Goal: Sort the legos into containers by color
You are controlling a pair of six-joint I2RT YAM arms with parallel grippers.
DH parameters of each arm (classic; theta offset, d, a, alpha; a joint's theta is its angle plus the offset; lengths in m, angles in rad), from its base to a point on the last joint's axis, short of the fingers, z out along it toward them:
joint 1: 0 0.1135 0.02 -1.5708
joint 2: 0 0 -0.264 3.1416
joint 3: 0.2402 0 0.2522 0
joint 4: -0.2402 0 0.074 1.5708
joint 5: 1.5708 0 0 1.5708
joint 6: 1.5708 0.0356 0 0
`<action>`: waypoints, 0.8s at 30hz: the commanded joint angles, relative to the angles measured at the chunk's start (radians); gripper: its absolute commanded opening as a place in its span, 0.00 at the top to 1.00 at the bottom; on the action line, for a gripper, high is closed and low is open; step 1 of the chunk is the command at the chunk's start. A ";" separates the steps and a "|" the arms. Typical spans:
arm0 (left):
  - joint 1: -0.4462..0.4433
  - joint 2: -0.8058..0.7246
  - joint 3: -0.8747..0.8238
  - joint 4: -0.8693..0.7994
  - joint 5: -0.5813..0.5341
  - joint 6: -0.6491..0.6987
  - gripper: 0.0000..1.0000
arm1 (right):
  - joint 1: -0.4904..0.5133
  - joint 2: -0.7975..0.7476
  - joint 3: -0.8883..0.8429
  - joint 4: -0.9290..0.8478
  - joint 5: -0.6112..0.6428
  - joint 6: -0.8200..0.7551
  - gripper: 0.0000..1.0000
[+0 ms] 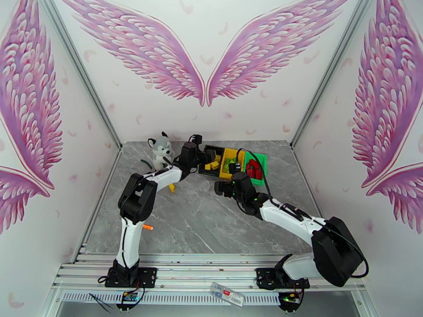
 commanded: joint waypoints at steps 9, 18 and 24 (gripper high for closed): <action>-0.039 -0.385 -0.392 -0.066 -0.388 0.114 0.24 | 0.016 0.159 0.111 0.040 -0.106 -0.010 0.17; 0.002 -0.530 -0.588 -0.184 -0.555 0.055 0.26 | 0.100 0.343 0.292 -0.003 -0.123 -0.041 0.22; 0.053 -0.525 -0.663 -0.190 -0.527 -0.001 0.32 | 0.124 0.406 0.360 -0.038 -0.107 -0.047 0.21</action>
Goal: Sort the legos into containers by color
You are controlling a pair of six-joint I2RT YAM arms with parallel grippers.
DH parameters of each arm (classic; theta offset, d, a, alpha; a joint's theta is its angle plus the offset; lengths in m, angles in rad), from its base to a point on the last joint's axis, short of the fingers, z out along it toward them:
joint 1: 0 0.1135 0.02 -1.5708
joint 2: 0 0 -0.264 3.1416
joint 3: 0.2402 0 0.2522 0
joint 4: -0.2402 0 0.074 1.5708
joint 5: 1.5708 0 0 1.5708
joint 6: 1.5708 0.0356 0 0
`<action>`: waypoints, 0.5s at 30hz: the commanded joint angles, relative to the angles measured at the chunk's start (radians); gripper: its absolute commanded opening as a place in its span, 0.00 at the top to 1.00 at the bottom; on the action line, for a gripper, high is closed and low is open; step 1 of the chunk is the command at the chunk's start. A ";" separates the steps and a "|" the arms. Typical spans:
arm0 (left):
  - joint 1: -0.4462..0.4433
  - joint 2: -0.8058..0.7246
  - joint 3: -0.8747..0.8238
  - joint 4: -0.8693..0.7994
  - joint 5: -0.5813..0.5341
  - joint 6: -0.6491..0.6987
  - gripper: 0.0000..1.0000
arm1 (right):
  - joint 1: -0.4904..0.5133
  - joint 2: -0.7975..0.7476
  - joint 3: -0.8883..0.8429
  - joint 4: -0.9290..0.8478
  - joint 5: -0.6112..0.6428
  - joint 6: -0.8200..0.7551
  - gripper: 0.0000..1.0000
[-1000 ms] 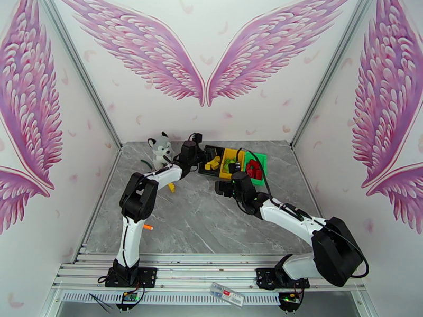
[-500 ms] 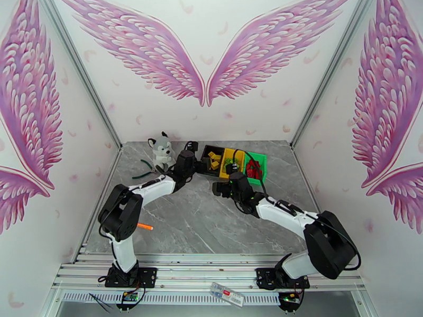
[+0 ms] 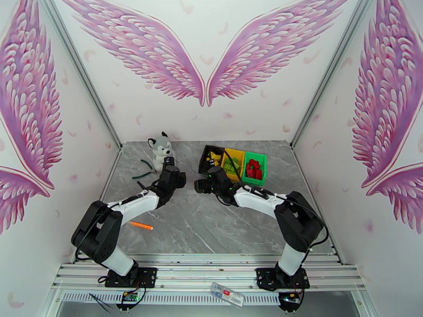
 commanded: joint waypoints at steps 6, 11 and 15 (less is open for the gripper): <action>0.061 0.056 -0.037 -0.016 0.058 -0.064 0.38 | 0.006 0.024 0.035 -0.047 0.014 -0.017 0.20; 0.075 0.123 -0.020 0.006 0.096 -0.074 0.39 | 0.006 0.014 0.025 -0.045 0.021 -0.019 0.20; 0.080 0.166 -0.007 0.007 0.094 -0.074 0.41 | 0.006 0.016 0.022 -0.045 0.024 -0.019 0.20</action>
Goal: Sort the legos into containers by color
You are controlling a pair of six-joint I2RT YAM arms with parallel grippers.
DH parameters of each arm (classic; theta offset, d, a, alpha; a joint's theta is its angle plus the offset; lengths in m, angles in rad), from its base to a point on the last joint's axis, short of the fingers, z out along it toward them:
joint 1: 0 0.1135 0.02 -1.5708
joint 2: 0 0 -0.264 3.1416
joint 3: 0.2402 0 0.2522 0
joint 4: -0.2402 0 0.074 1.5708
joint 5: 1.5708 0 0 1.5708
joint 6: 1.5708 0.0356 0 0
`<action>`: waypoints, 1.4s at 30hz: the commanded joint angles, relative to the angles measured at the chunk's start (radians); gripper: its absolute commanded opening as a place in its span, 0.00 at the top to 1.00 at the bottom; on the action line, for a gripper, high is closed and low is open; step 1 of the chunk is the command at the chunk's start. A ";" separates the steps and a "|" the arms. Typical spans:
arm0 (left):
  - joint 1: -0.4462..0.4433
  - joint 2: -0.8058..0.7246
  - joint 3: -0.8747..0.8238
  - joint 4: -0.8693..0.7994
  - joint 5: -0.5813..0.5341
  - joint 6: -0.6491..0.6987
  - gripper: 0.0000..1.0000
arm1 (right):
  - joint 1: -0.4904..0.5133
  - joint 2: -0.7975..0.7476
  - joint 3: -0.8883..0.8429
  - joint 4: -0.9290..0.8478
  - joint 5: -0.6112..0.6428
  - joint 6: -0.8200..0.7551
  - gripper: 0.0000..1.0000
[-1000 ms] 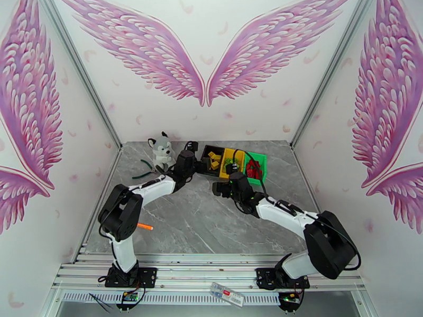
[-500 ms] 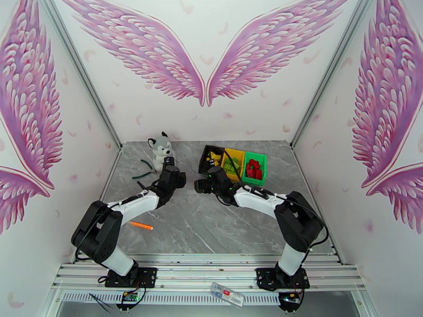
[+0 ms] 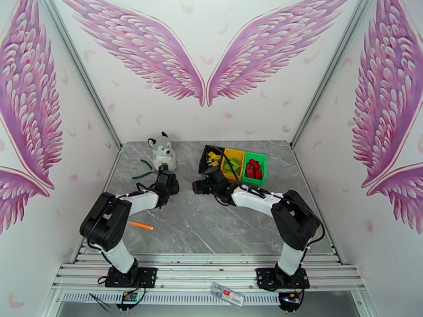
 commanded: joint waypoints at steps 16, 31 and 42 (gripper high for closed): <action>0.019 0.116 0.085 0.025 0.015 0.004 0.48 | 0.001 0.022 0.017 -0.015 0.018 -0.011 0.20; 0.035 0.197 0.186 0.002 0.035 0.027 0.59 | -0.002 0.007 0.001 -0.019 0.037 -0.010 0.20; 0.004 0.141 0.167 0.064 0.173 0.057 0.78 | -0.037 -0.055 -0.048 -0.002 0.064 0.012 0.21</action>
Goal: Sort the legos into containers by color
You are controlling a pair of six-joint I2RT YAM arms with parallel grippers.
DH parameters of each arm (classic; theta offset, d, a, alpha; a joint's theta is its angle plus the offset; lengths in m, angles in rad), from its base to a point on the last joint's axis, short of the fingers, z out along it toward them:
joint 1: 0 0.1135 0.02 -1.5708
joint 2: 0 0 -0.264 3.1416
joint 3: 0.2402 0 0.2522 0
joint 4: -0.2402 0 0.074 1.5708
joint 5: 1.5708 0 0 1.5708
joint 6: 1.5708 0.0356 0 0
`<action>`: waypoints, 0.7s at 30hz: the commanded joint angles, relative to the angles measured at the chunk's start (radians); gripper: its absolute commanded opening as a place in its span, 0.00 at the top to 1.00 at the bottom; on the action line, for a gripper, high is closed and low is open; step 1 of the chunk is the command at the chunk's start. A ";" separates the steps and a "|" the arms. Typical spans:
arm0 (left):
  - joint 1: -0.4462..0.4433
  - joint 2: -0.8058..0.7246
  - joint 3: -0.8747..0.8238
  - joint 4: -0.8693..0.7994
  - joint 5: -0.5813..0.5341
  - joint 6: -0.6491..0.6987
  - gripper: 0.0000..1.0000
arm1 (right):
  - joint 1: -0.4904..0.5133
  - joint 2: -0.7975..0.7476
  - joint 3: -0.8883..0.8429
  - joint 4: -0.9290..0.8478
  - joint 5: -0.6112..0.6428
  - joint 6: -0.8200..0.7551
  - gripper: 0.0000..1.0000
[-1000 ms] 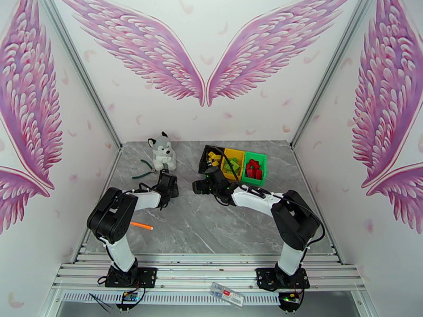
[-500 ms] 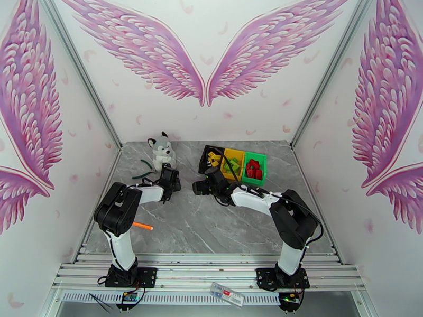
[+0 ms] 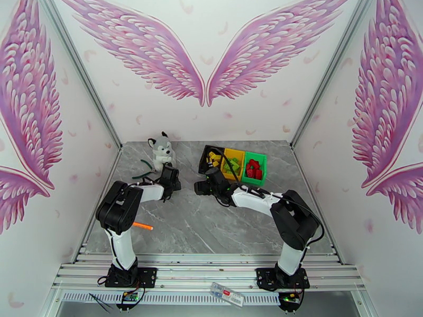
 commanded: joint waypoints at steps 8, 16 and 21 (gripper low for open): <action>-0.046 -0.030 0.058 0.149 0.321 -0.004 0.80 | -0.098 -0.124 -0.086 0.022 0.017 0.051 0.21; -0.067 0.036 0.173 0.246 0.478 -0.053 0.78 | -0.154 -0.227 -0.168 0.036 0.028 0.067 0.21; -0.082 0.124 0.333 0.239 0.496 -0.067 0.77 | -0.170 -0.277 -0.215 0.049 0.040 0.078 0.20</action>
